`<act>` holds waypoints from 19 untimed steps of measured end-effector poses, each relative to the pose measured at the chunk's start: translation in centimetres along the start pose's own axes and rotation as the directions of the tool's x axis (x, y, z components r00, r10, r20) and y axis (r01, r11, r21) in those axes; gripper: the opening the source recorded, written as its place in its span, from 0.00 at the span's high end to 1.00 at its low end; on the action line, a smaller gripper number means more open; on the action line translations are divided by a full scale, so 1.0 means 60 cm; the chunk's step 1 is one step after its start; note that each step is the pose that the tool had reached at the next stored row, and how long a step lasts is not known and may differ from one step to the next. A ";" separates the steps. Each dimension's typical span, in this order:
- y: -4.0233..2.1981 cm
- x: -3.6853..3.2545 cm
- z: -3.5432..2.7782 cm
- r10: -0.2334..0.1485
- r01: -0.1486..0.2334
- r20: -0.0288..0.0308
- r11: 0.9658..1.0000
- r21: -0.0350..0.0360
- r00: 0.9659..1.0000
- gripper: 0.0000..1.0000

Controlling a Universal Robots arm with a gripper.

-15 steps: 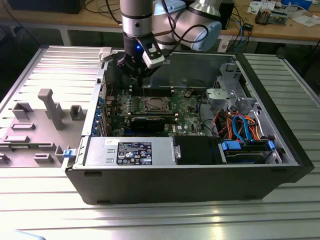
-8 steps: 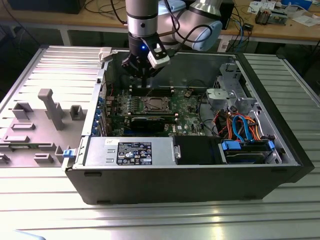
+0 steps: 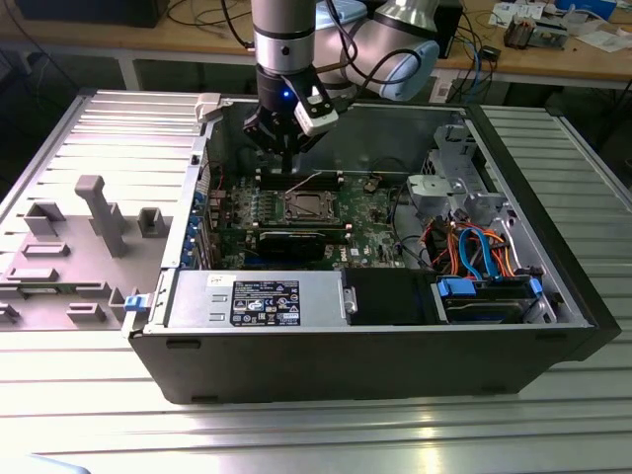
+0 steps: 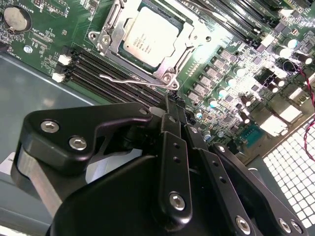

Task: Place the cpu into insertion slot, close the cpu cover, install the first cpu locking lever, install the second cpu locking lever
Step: 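Install the first cpu locking lever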

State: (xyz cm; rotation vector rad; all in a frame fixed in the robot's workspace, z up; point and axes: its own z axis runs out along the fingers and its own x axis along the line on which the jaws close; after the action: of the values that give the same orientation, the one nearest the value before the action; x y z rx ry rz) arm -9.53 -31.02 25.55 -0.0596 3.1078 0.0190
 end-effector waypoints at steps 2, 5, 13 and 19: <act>0.000 0.000 0.000 0.000 0.000 0.000 1.000 0.000 1.000 0.89; 0.000 0.000 0.000 0.000 0.000 0.000 1.000 0.000 1.000 0.89; -0.001 -0.010 0.005 0.004 -0.004 0.000 1.000 -0.005 1.000 0.89; -0.001 -0.013 0.010 0.013 -0.013 0.001 1.000 -0.017 1.000 0.89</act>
State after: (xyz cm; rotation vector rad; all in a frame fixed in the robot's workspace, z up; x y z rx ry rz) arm -8.72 -31.03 24.97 -0.0399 3.1075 0.0455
